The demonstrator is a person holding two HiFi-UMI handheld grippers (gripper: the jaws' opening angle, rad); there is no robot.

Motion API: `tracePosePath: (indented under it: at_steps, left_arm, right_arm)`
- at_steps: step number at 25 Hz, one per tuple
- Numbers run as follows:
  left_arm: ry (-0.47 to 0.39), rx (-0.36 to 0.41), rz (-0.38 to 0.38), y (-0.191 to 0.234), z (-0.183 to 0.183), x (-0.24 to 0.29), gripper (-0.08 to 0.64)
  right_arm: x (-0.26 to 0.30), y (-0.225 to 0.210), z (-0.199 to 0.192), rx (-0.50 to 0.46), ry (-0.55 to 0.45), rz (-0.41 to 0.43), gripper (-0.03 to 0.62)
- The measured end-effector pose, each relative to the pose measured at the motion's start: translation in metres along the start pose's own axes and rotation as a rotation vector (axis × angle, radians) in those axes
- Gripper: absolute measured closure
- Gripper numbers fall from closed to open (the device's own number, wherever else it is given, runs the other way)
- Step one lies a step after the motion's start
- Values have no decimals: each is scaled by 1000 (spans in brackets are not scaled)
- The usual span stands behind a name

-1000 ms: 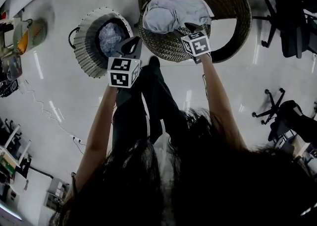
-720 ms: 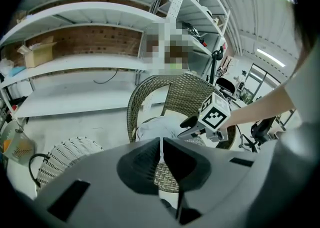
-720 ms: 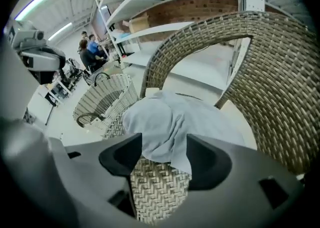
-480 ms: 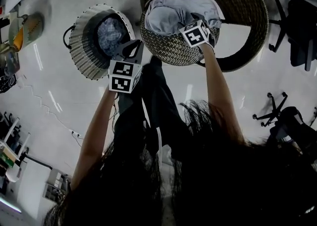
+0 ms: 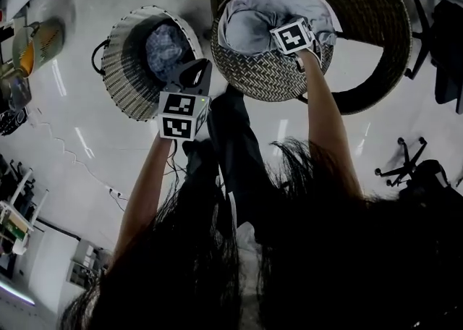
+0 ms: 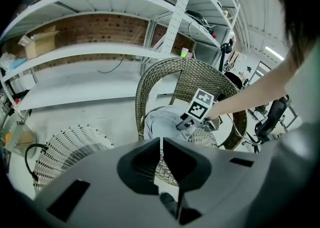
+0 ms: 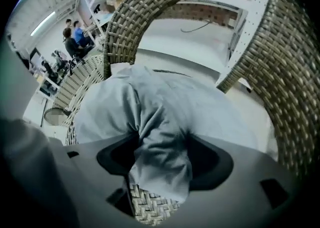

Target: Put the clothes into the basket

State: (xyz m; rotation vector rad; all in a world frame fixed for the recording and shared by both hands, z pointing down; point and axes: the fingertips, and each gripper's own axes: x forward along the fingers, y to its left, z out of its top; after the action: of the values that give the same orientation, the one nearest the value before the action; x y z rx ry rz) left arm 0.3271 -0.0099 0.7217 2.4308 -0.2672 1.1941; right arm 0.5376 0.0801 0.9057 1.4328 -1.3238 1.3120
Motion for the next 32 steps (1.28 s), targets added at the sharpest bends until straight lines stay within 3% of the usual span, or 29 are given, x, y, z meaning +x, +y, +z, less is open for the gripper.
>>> tracePosePath:
  at_steps: [4,10,14,24,32]
  left_arm:
    - [14,-30,13,5,-15,-3,531]
    - [35,-104,42,9,-38,-17,531]
    - [38,-83,37,6,-39,-29,531]
    - [-73,-88,70,12,-2,-76,531]
    - [-159,-68,97,13,11,-145,531]
  right_arm:
    - [6,-5,3,103,-21,55,299]
    - [-1,17,-12,317,-36,153,472]
    - [-14,39,-21,455,-73,232,495]
    - [-100,87,3,624,-305,411,499]
    - [-182,132,34,620,-430,460,500]
